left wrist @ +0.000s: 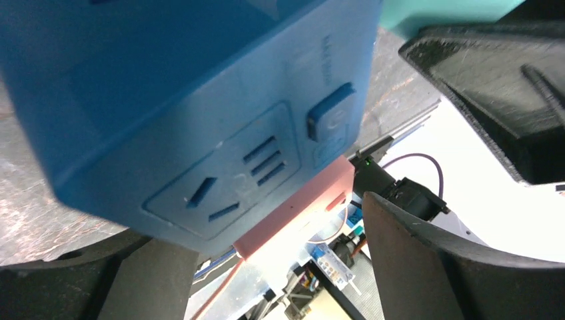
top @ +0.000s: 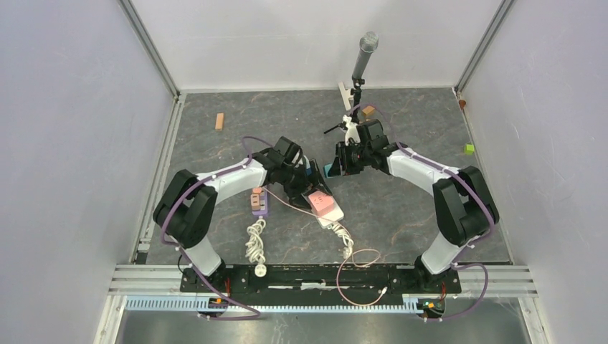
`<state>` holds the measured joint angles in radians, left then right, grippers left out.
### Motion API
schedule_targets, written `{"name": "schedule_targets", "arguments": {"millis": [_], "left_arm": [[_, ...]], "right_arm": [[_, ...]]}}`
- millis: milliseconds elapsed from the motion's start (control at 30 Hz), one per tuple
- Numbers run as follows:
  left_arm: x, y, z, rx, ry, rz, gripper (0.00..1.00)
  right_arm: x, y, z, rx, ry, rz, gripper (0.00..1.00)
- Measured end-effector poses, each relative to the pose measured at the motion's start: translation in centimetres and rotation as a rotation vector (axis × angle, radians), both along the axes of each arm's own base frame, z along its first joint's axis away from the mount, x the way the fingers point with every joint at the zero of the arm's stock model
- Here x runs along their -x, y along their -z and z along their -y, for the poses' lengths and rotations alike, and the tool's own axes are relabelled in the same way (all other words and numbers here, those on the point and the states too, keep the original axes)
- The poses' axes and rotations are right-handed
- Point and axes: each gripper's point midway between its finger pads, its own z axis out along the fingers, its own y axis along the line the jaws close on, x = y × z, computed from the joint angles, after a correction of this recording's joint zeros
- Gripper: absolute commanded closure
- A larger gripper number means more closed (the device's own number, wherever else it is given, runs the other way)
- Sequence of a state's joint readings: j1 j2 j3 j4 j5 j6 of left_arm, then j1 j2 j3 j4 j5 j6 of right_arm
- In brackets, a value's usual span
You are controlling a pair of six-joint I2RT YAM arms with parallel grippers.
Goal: Insert the plug
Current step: Move the socket to the center of the board.
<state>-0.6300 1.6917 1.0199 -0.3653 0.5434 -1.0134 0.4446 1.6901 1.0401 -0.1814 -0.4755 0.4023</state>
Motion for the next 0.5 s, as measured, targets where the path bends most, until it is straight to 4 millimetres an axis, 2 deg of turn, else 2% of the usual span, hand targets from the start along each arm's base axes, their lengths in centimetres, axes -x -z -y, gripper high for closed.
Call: {"name": "schedule_targets", "arguments": {"millis": [133,267,433,500], "left_arm": [[-0.9,-1.1,-0.5,-0.047,0.0,0.055,0.04],[-1.9,-3.7,-1.6,-0.093,0.008,0.182,0.01],[-2.6,-6.7,-3.9,-0.145,0.01,0.356,0.0],[-3.0,-7.8,-5.1,-0.171,-0.003,0.419,0.0]], "right_arm": [[0.3,-0.8,1.6,0.097,-0.021,0.03,1.0],[0.2,-3.5,2.7,0.17,-0.055,0.09,1.0],[0.2,-7.4,2.6,0.202,-0.098,0.165,1.0],[0.7,-8.3,2.1,0.204,-0.125,0.177,1.0]]}}
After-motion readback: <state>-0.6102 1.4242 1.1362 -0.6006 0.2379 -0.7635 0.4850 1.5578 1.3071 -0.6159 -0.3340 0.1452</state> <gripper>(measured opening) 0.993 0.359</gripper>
